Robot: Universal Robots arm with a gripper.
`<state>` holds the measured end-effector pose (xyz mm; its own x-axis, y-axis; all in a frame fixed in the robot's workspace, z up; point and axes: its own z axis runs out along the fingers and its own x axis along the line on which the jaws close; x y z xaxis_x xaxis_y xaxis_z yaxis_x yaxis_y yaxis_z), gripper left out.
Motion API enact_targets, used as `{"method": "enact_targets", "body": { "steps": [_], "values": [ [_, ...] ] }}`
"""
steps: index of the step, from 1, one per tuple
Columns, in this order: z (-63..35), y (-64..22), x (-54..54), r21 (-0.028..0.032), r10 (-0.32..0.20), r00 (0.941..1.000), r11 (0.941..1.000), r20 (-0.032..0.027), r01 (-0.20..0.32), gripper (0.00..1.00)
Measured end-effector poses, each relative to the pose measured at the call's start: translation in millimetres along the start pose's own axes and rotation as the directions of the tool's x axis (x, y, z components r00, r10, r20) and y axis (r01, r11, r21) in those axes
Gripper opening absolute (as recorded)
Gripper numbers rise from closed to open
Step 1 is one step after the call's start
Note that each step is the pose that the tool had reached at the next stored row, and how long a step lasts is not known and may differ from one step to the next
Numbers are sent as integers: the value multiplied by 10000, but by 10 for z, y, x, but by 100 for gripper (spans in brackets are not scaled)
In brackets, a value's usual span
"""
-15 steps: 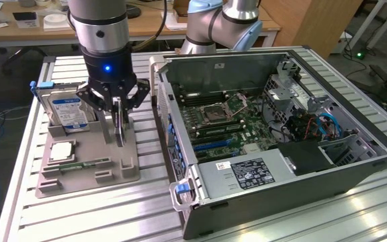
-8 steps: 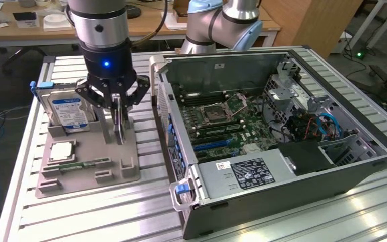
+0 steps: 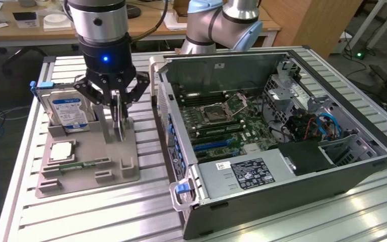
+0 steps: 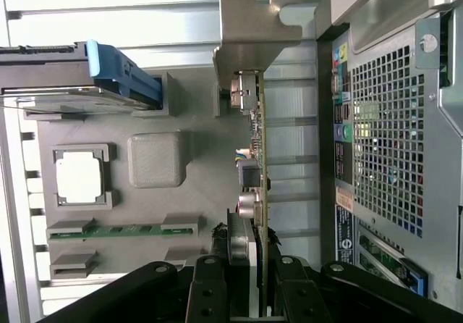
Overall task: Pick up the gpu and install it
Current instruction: 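Pick up the gpu and move the gpu toward the slot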
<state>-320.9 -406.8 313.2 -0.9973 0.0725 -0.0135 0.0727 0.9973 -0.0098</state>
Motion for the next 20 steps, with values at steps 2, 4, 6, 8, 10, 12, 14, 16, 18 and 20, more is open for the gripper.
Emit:
{"method": "enact_targets", "body": {
  "steps": [2,4,6,8,10,12,14,16,18,20],
  "values": [
    [-13,0,0,-1,0,10000,10000,1,0,28],
    [-30,0,0,-1,0,10000,10000,0,0,28],
    [-40,0,0,-1,0,10000,10000,0,0,28],
    [-54,0,-1,0,0,10000,10000,0,0,28],
    [-69,-1,-1,-1,0,10000,10000,0,0,28],
    [-90,-1,-1,-3,0,10000,10000,0,0,28],
    [-112,-1,-1,-8,0,10000,10000,0,0,28],
    [-134,-1,-2,-9,0,10000,10000,0,0,28],
    [-147,-1,-2,-8,0,10000,10000,0,0,28],
    [-170,-2,-2,-8,0,10000,10000,-1,0,28]
  ]
}}
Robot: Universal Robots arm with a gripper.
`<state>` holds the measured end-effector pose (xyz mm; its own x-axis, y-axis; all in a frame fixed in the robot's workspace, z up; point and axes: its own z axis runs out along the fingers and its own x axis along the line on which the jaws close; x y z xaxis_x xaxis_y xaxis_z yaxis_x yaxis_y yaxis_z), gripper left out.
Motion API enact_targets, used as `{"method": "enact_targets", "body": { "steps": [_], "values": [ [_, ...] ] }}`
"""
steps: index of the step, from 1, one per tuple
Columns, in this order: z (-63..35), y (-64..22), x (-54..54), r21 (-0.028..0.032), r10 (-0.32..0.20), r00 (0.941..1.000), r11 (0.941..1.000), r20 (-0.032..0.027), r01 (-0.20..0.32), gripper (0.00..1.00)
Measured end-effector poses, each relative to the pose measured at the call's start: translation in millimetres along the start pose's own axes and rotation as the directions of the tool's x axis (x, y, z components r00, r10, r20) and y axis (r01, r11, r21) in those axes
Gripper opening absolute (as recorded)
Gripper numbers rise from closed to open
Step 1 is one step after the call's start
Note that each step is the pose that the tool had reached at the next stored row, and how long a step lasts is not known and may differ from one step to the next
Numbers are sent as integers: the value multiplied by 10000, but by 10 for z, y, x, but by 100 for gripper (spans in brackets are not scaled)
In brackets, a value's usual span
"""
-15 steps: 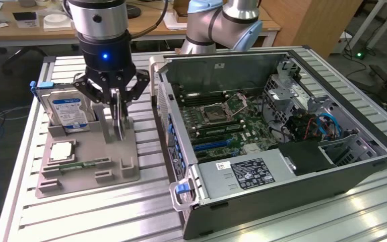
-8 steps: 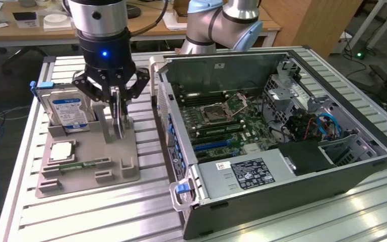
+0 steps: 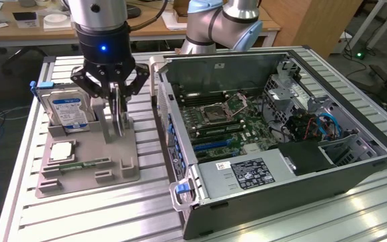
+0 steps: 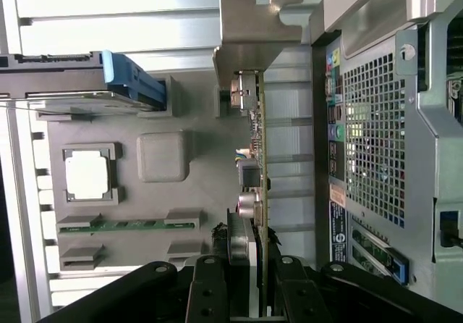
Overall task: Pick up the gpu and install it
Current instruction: 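Pick up the gpu and move the gpu toward the slot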
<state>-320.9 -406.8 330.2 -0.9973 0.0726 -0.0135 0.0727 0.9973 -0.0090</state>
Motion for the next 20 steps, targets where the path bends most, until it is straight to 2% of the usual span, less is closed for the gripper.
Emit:
{"method": "enact_targets", "body": {
  "steps": [14,20],
  "values": [
    [-186,-2,-3,0,-1,10000,10000,0,1,28],
    [-314,-3,-4,-12,0,10000,10000,-1,0,28]
  ]
}}
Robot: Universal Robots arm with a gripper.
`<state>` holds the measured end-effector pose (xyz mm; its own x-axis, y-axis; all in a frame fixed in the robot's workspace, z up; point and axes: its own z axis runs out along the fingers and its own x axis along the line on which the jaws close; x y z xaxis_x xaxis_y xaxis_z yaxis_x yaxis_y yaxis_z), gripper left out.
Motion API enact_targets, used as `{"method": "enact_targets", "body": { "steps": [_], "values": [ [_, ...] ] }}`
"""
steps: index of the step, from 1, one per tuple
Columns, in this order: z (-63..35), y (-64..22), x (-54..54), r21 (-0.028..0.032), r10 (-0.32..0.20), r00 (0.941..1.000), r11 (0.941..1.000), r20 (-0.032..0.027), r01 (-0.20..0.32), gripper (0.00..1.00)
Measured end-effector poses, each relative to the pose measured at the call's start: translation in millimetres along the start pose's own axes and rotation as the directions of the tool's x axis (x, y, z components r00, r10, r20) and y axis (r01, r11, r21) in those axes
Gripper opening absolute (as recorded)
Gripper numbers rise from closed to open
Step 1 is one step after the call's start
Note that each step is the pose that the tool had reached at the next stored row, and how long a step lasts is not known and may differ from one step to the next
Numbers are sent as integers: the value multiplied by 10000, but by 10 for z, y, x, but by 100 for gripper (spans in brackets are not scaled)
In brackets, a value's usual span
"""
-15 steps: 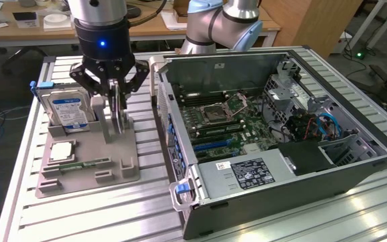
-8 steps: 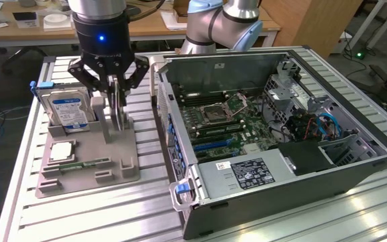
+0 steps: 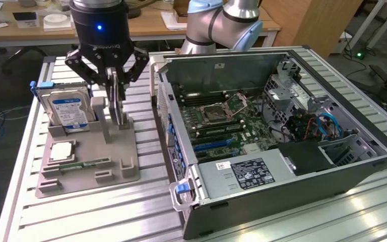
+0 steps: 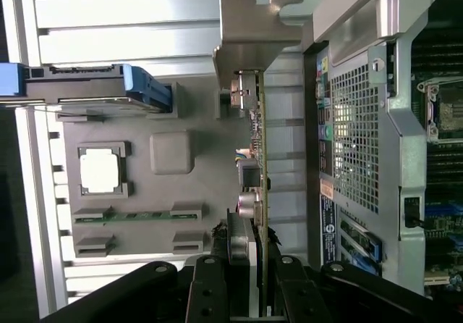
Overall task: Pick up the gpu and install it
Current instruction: 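Pick up the gpu and move the gpu toward the slot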
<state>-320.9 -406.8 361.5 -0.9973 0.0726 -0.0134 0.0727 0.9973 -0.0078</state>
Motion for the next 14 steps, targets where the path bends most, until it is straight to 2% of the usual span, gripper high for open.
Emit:
{"method": "enact_targets", "body": {
  "steps": [14],
  "values": [
    [-308,-3,-4,-1,0,10000,10000,1,0,28]
  ]
}}
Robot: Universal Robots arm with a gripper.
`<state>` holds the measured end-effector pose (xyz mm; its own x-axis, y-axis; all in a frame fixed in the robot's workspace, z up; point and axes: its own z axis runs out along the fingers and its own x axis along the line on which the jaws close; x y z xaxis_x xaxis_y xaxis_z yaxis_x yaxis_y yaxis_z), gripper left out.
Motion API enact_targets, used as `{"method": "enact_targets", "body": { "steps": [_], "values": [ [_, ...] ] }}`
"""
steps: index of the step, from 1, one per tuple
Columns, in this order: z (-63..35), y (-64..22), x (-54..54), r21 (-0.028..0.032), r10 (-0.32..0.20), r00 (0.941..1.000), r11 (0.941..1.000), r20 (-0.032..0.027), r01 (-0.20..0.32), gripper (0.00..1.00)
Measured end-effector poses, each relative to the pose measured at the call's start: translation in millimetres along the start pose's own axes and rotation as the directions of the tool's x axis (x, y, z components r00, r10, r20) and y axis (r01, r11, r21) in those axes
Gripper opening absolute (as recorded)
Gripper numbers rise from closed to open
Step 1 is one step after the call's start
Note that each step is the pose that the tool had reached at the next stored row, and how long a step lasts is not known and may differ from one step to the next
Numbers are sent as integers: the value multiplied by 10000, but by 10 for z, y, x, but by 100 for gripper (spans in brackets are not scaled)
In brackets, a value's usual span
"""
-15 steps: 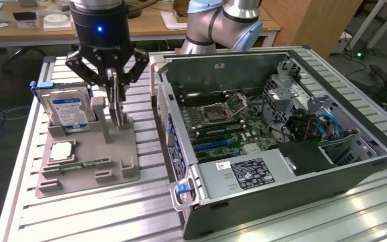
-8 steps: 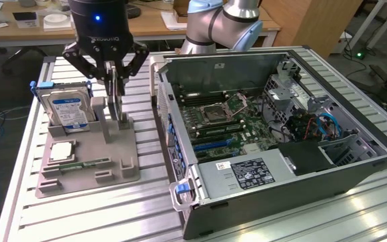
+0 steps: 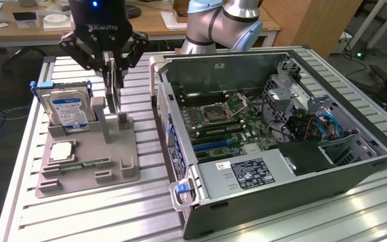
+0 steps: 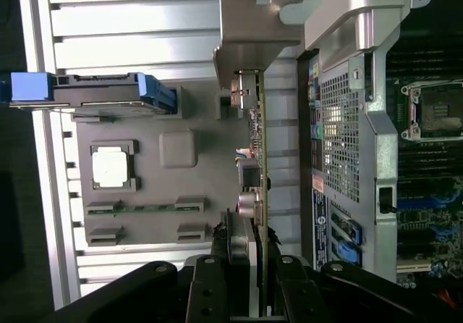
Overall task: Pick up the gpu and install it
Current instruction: 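Pick up the gpu and move the gpu toward the slot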
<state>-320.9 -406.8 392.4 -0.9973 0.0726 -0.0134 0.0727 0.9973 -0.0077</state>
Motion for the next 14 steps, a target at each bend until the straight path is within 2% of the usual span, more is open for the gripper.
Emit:
{"method": "enact_targets", "body": {
  "steps": [10,14],
  "values": [
    [-340,-3,-5,-1,-1,10000,10000,-1,1,28],
    [-355,-3,-5,-2,-1,10000,10000,1,1,28]
  ]
}}
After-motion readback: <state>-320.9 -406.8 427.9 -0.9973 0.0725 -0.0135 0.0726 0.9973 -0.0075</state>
